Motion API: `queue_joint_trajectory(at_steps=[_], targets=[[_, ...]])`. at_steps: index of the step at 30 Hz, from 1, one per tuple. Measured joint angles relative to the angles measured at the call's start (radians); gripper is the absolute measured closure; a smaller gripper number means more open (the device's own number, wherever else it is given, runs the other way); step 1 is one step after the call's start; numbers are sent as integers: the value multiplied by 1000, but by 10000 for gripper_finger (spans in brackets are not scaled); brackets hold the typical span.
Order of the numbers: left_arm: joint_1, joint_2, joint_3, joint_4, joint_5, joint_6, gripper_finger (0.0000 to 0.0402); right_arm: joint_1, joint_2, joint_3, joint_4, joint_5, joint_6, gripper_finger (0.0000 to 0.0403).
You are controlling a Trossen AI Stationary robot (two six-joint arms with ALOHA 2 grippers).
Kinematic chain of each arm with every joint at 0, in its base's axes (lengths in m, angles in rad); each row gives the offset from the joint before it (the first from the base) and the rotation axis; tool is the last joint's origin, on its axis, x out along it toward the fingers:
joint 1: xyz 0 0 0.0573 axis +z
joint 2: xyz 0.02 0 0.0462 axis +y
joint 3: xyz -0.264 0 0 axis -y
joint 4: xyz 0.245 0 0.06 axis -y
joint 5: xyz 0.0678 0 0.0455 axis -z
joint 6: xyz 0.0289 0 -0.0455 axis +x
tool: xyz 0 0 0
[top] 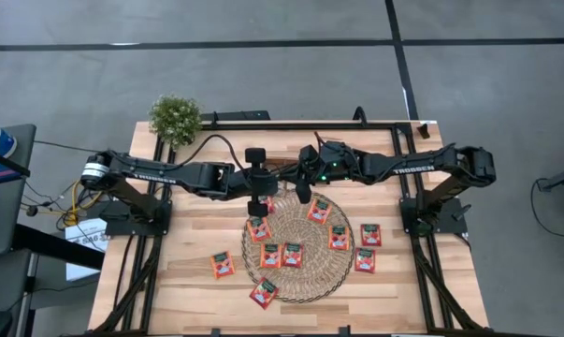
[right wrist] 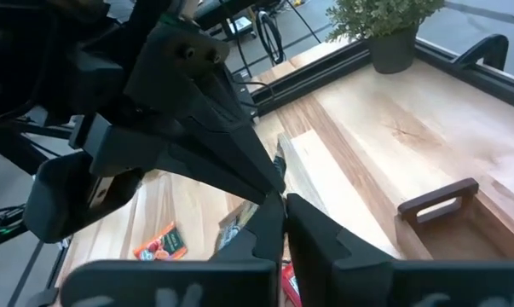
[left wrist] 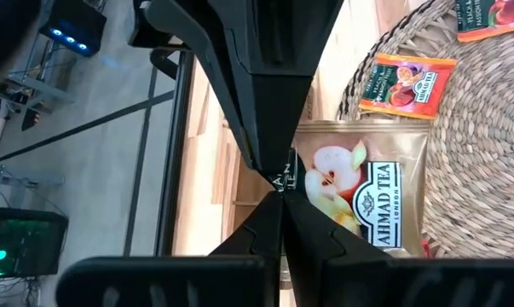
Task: Pick & Place Tea
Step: Put the brown tea bag into the right section of the wooden organizer
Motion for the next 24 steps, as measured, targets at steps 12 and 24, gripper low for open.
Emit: queue_joint_trajectory(at_steps=[12, 24], targets=[[0, 0, 0, 0, 25, -29, 400, 3, 0, 0, -15, 25, 2, 402], [-1, 0, 0, -2, -43, -31, 316, -1, 0, -1, -72, 119, 2, 403]])
